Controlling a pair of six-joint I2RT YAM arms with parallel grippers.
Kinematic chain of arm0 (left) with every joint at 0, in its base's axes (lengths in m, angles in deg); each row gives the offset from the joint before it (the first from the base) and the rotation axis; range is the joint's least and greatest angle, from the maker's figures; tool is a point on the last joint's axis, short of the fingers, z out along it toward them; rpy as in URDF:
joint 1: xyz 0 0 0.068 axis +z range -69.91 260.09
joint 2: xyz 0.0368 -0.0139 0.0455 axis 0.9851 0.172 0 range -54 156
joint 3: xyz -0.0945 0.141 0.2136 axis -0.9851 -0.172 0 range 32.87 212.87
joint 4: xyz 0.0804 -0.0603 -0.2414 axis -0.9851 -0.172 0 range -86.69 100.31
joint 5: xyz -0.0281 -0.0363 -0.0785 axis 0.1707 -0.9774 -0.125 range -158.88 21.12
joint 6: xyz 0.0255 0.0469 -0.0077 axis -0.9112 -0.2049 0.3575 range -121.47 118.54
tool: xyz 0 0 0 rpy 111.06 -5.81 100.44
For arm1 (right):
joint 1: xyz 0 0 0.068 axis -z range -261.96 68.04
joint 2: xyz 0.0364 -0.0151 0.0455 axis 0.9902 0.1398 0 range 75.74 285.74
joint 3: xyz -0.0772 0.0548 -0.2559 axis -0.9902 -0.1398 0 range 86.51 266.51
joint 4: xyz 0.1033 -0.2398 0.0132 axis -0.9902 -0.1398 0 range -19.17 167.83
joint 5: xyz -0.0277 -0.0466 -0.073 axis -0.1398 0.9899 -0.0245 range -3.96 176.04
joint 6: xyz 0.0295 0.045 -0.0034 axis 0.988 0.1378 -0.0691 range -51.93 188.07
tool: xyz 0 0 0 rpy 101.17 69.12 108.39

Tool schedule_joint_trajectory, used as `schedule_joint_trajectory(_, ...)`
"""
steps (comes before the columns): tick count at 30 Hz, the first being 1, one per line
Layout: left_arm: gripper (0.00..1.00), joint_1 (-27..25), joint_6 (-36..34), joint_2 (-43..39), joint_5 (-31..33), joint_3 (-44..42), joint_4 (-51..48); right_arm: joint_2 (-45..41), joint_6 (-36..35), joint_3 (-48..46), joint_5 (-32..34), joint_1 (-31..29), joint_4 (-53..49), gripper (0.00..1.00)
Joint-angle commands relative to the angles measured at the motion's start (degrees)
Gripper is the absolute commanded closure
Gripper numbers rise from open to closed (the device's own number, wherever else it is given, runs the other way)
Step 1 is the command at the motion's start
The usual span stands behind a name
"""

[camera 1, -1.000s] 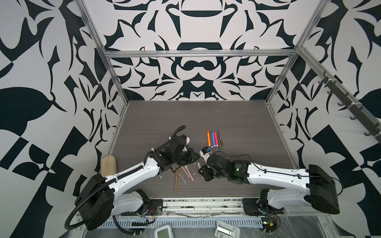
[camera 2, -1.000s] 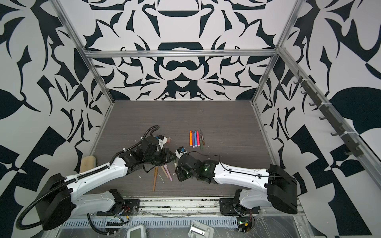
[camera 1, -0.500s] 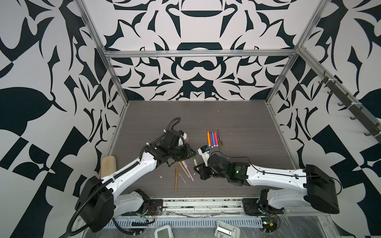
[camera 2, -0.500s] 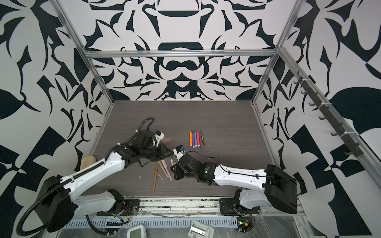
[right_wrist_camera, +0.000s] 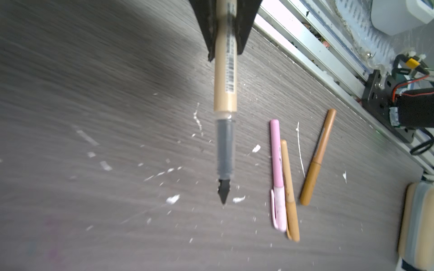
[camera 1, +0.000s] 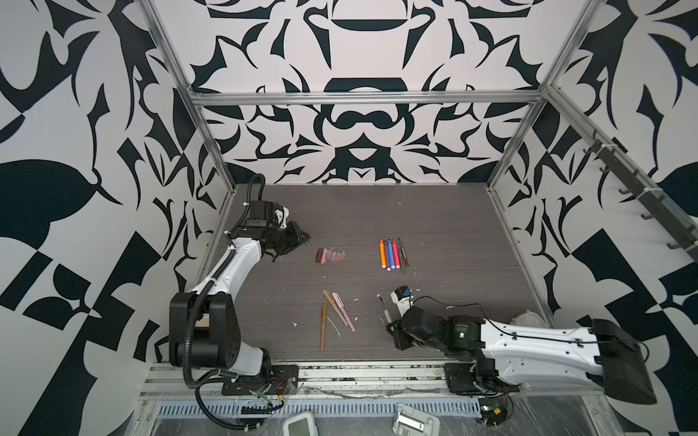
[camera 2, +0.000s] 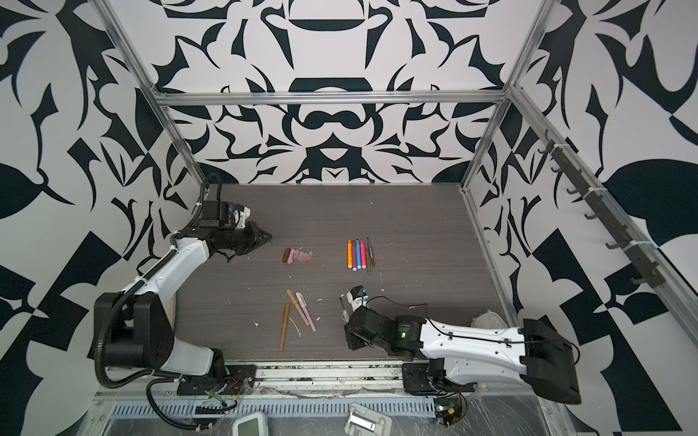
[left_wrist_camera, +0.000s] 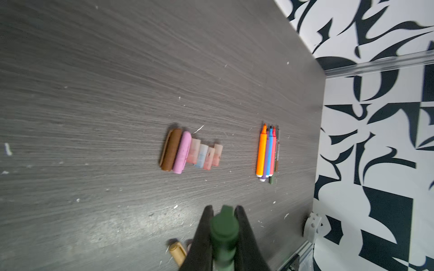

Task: Open the pen caps
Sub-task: 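Pull the green cap off with the left gripper, drawing arms apart, then lower the green cap beside the brown cap and open the left gripper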

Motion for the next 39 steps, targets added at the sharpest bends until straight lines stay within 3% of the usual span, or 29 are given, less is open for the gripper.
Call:
schedule_joint_trajectory(1, 1.00, 0.1, -2.5, 2.0, 2.7, 0.5, -2.2, -3.8, -1.2, 1.1, 6.5, 0.6, -8.7, 1.00)
schedule_joint_trajectory(9, 0.94, 0.1, -3.2, 8.0, 4.4, 2.5, -5.2, -10.7, -1.8, -4.2, 12.5, 1.6, -15.8, 1.00)
schedule_joint_trajectory(23, 0.86, -1.8, -3.8, 19.4, 11.3, 7.3, -5.2, -12.8, -2.6, -6.2, 12.0, 1.9, -14.3, 1.00)
schedule_joint_trajectory(39, 0.65, -3.7, -4.4, 25.4, 10.5, 12.4, -6.7, -12.5, -2.9, -6.2, 11.4, 2.0, -14.1, 1.00)
